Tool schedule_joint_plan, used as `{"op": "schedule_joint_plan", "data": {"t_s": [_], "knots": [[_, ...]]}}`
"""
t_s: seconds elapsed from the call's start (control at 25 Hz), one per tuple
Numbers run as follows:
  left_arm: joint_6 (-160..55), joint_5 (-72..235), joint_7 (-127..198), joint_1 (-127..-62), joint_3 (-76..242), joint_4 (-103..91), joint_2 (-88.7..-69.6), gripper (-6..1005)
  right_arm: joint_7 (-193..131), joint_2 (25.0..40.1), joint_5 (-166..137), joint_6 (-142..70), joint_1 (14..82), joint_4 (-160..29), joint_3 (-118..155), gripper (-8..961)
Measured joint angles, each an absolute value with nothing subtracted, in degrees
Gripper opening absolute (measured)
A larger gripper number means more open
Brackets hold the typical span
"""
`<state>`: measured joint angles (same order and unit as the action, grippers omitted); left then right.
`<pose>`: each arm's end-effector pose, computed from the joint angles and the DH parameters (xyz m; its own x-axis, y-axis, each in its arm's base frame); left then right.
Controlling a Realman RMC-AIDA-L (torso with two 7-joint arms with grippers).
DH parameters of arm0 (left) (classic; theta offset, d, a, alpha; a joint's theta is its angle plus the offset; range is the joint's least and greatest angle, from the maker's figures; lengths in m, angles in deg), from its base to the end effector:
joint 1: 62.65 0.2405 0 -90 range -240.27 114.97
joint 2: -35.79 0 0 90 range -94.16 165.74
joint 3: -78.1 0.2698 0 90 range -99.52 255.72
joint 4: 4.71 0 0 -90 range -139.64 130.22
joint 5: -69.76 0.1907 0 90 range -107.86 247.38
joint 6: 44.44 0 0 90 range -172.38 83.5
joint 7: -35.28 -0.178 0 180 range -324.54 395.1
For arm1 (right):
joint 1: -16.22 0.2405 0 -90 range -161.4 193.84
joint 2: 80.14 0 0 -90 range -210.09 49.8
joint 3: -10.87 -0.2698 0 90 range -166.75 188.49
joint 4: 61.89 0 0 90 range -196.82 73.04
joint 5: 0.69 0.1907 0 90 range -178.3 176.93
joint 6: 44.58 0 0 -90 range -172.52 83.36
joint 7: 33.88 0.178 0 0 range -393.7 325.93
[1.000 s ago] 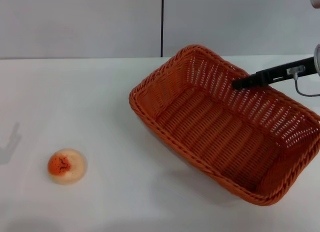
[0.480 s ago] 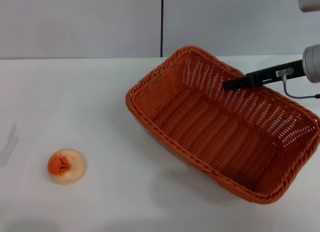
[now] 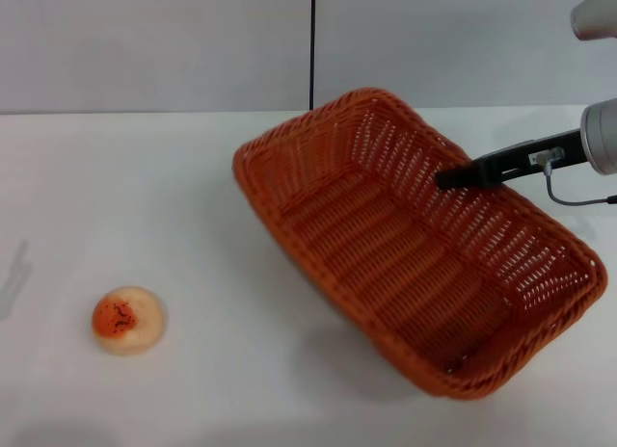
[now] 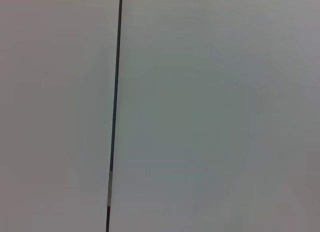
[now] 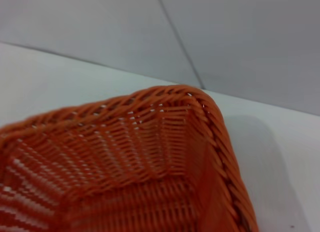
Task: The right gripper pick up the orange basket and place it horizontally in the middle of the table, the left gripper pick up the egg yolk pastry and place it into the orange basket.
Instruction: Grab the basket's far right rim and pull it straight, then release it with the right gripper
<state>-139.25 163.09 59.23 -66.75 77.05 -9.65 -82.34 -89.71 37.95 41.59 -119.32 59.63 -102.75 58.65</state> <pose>-0.3833 0.2049 0.0375 0.6703 -0.1072 0.7343 0.7241 -0.1219 -0.6788 0.2422 0.3964 -0.0506 0.6227 -0.7600 -0.1860 -0.7797 -0.5829 -0.2286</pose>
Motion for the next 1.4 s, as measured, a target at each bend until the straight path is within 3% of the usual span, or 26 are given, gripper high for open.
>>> {"op": "schedule_joint_plan", "data": {"t_s": [0.16,0.4,0.68,1.0,1.4], "knots": [[-139.13,163.09,59.18,-66.97,77.04,-9.62,-82.33,814,-91.06,37.81,41.66,-122.25,60.27,-104.45,58.63,221],[-139.40,163.14,59.18,-66.66,77.07,-9.52,-82.30,814,-95.74,37.32,42.85,-128.40,61.91,-108.31,58.66,151],[-141.33,163.43,59.18,-64.12,77.74,-9.64,-82.40,814,-102.16,35.42,42.82,-135.49,66.81,-108.64,60.81,152],[-143.89,163.54,59.19,-61.09,78.34,-9.56,-82.38,814,-107.01,35.49,42.37,-136.67,71.39,-108.35,70.74,152],[-146.06,163.55,59.19,-59.01,78.89,-9.49,-82.40,814,-116.03,36.19,43.37,-135.99,71.76,-107.47,71.83,151]]}}
